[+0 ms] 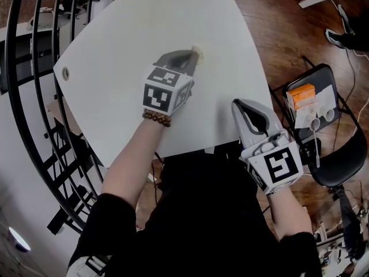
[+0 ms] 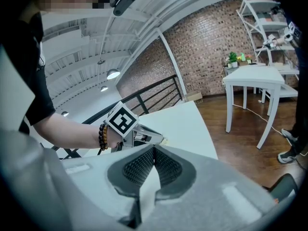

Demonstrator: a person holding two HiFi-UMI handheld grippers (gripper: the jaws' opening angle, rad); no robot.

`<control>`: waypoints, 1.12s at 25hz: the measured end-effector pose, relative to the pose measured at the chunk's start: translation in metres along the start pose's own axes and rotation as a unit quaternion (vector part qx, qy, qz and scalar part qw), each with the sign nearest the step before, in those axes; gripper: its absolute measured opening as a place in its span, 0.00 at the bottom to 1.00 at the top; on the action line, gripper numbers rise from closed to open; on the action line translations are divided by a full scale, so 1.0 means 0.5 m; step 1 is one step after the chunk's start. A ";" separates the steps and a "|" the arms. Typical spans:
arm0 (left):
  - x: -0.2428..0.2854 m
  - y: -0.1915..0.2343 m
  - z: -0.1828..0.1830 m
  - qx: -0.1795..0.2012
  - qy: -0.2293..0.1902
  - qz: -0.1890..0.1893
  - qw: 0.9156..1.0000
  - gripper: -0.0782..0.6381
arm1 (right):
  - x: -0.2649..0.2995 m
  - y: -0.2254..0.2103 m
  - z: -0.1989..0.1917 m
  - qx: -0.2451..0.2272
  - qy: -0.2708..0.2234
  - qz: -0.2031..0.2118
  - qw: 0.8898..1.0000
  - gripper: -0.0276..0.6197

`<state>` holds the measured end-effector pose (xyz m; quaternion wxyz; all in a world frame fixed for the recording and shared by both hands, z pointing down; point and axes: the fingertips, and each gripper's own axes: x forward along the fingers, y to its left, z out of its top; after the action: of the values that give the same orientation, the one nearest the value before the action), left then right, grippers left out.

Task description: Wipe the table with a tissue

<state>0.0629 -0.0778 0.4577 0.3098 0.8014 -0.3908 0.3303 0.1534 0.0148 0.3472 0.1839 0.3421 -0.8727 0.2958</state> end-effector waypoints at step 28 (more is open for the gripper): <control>0.037 -0.051 0.028 -0.017 -0.008 -0.021 1.000 0.16 | -0.034 -0.024 0.003 -0.004 -0.009 0.000 1.000 0.03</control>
<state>0.0968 -0.0835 0.4577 0.3267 0.8065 -0.3821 0.3110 0.1733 0.0150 0.3420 0.1775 0.3438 -0.8754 0.2897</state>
